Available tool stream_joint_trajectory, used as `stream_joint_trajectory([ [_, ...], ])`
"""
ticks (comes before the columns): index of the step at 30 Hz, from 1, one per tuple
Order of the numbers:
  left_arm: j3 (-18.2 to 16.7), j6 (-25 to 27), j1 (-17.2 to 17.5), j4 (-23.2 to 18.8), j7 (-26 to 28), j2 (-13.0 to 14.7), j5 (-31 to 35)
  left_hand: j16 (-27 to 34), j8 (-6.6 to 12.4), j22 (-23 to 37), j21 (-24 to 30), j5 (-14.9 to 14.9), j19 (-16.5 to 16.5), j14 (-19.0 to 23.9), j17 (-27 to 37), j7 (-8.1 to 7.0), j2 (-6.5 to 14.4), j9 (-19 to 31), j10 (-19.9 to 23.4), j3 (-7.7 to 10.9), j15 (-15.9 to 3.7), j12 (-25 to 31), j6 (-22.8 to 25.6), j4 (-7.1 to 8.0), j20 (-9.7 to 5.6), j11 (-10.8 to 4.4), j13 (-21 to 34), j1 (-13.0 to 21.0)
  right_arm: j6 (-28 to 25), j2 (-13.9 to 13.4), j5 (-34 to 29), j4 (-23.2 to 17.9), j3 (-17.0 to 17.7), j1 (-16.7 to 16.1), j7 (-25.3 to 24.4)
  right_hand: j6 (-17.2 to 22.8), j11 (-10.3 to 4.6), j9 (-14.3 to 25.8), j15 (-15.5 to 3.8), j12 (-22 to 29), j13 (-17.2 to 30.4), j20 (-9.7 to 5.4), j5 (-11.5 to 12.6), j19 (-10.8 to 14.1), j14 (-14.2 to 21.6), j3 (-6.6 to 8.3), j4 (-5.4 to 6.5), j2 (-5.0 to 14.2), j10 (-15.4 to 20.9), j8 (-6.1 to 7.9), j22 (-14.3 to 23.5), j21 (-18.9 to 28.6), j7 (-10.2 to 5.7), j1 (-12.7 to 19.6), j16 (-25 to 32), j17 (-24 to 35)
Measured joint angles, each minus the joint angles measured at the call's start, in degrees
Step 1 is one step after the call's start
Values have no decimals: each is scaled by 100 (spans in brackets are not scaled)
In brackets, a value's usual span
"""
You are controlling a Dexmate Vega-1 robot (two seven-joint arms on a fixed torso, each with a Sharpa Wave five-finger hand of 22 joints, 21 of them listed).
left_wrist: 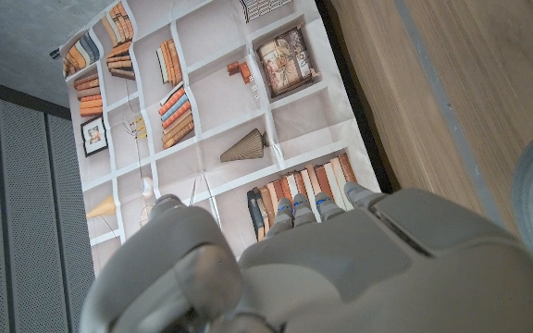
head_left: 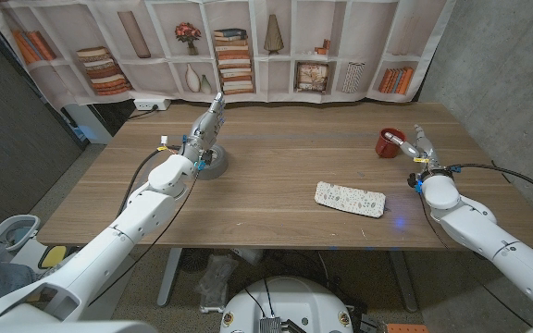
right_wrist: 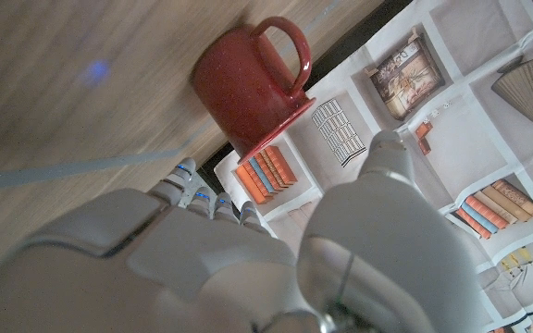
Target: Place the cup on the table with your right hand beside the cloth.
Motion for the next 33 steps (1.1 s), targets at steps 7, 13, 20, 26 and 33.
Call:
stream_joint_trajectory([
  [7,-13,18,21,-47,27,22,5,0,0,0,0,0,0,0,0,0,0,0,0,0,0,0,0,0,0,0,0,0,-100,39,-105,59,-94,75,-61,18,-21,0,0,44,0,0,0,0,0,-17,17,25,-22,22,0,0,-18,-25,23,0],
  [13,-23,29,34,-63,37,32,5,0,0,0,0,0,0,0,0,0,0,0,0,1,0,0,0,0,0,0,0,0,-227,66,-191,104,-178,146,-106,18,-21,0,0,44,0,1,0,-2,0,-40,40,23,-21,22,-15,0,-17,-23,23,0],
  [20,-26,40,35,-64,38,36,5,0,0,0,0,0,0,0,0,0,0,0,31,-16,0,0,0,-13,0,31,0,0,-383,85,-282,143,-275,242,-136,18,-21,0,0,80,30,22,20,-22,0,-40,40,52,-21,22,-15,0,-17,-52,23,0],
  [26,-26,40,35,-53,39,37,4,0,0,0,0,1,0,0,0,0,0,0,31,-31,0,0,0,2,0,31,0,0,-519,88,-353,152,-354,317,-152,-3,-42,0,0,88,30,23,20,-21,0,-81,46,52,0,44,-14,-1,-38,-52,23,0],
  [33,-30,40,35,-28,32,36,-9,0,0,0,0,1,0,0,0,0,22,0,31,-31,0,0,0,2,0,31,0,22,-611,104,-396,199,-423,390,-152,18,-42,-1,0,88,30,42,20,-1,0,-81,46,52,0,44,-14,-1,-58,-52,23,0],
])
